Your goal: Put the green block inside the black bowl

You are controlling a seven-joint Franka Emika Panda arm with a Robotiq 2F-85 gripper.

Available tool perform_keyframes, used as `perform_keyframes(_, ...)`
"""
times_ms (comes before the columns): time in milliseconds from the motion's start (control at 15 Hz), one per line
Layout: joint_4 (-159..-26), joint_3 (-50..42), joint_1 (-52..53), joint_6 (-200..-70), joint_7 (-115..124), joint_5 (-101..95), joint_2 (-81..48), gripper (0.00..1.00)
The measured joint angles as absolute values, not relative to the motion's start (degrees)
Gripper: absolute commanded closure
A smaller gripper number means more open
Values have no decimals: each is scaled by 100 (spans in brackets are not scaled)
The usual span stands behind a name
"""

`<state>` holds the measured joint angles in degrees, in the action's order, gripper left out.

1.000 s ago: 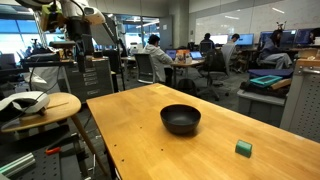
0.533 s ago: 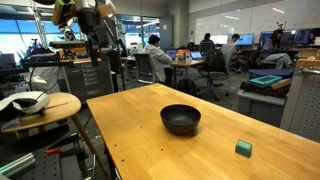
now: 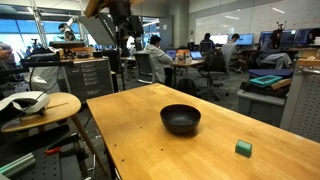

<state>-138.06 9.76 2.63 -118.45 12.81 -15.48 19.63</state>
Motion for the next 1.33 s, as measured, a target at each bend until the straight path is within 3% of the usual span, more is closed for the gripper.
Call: perform_keyframes(1333,-11748,-252,-248,-13030,549,-2359,-806,0)
